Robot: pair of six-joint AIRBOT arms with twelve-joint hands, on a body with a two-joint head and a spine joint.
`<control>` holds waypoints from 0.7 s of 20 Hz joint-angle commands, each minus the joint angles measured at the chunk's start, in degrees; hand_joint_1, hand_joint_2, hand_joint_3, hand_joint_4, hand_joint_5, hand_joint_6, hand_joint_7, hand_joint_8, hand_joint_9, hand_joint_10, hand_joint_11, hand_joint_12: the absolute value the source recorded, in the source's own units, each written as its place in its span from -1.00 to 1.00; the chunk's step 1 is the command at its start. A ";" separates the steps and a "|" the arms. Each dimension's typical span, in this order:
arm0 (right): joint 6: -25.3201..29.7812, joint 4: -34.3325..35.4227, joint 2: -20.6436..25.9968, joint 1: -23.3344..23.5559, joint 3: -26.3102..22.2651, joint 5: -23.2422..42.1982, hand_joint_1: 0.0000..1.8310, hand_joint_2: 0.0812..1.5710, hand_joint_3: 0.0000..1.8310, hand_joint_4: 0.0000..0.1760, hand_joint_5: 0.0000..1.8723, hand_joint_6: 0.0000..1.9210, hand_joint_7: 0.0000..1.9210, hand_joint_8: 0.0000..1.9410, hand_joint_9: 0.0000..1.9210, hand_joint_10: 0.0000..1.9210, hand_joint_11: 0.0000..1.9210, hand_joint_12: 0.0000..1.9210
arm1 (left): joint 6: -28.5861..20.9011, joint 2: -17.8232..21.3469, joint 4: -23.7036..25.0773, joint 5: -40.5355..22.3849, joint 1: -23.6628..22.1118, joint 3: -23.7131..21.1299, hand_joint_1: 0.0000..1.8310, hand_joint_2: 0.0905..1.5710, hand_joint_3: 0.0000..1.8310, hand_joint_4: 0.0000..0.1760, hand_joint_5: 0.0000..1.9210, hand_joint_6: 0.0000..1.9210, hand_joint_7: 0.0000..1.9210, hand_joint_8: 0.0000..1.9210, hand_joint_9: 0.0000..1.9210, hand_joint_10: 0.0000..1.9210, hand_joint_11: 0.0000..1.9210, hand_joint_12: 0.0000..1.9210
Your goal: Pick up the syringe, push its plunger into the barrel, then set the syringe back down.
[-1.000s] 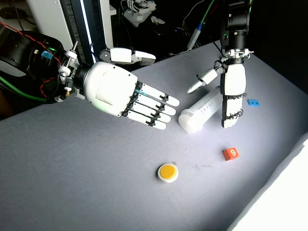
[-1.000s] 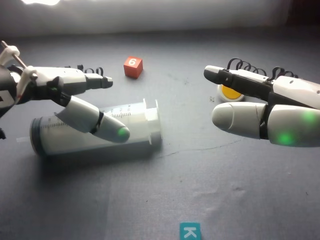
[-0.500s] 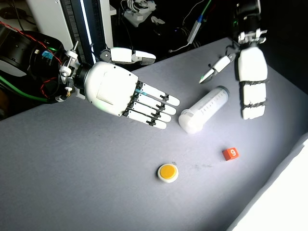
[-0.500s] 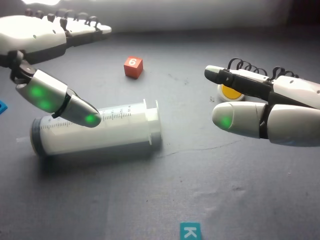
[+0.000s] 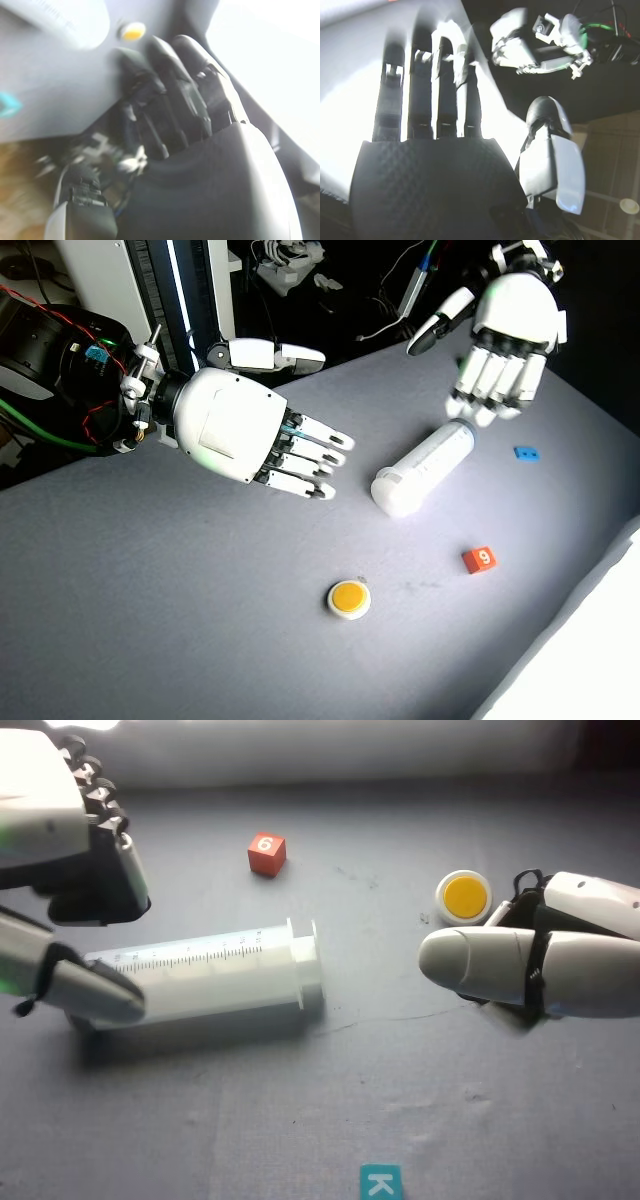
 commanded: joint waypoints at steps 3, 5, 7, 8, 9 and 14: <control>0.40 -0.34 0.17 0.53 -0.07 6.70 -1.00 0.21 -0.99 1.00 0.60 1.00 0.62 1.00 0.67 1.00 0.85 1.00 | 0.14 1.77 -3.14 -7.86 -3.58 -1.04 -0.94 0.34 -0.99 1.00 0.45 1.00 0.59 1.00 0.62 1.00 0.60 1.00; 0.39 -0.39 0.16 0.53 -0.07 6.70 -1.00 0.27 -0.98 1.00 0.65 1.00 0.64 1.00 0.70 1.00 0.87 1.00 | 0.15 2.10 -3.04 -8.44 -4.03 -1.11 -0.92 0.41 -0.98 1.00 0.48 1.00 0.60 1.00 0.62 1.00 0.58 1.00; 0.37 -0.48 0.17 0.49 -0.06 6.70 -0.91 0.54 -0.95 0.87 0.74 1.00 0.74 1.00 0.79 1.00 0.95 1.00 | 0.28 2.10 -3.00 -8.94 -4.46 -1.01 -0.45 0.80 -0.96 1.00 0.51 1.00 0.67 1.00 0.74 1.00 0.75 1.00; 0.30 -0.57 0.22 0.45 -0.05 6.70 -0.65 0.72 -0.96 0.80 0.76 1.00 0.77 1.00 0.83 1.00 0.98 1.00 | 0.47 2.14 -2.77 -9.56 -4.46 -0.93 -0.04 0.81 -0.99 1.00 0.54 1.00 0.69 1.00 0.76 1.00 0.78 1.00; 0.29 -1.07 0.32 0.38 0.00 6.79 -0.15 0.82 -0.96 0.71 0.76 1.00 0.80 1.00 0.86 1.00 1.00 1.00 | 0.64 2.18 -1.98 -10.49 -4.49 -0.73 0.34 0.71 -1.00 1.00 0.61 1.00 0.72 1.00 0.76 1.00 0.78 1.00; 0.48 -7.09 1.93 0.33 0.19 5.76 0.15 0.83 -0.98 1.00 0.67 1.00 0.75 1.00 0.84 1.00 1.00 1.00 | 1.12 2.29 0.32 -13.17 -4.62 1.07 0.33 0.75 -1.00 -0.14 0.76 1.00 0.78 1.00 0.80 1.00 0.84 1.00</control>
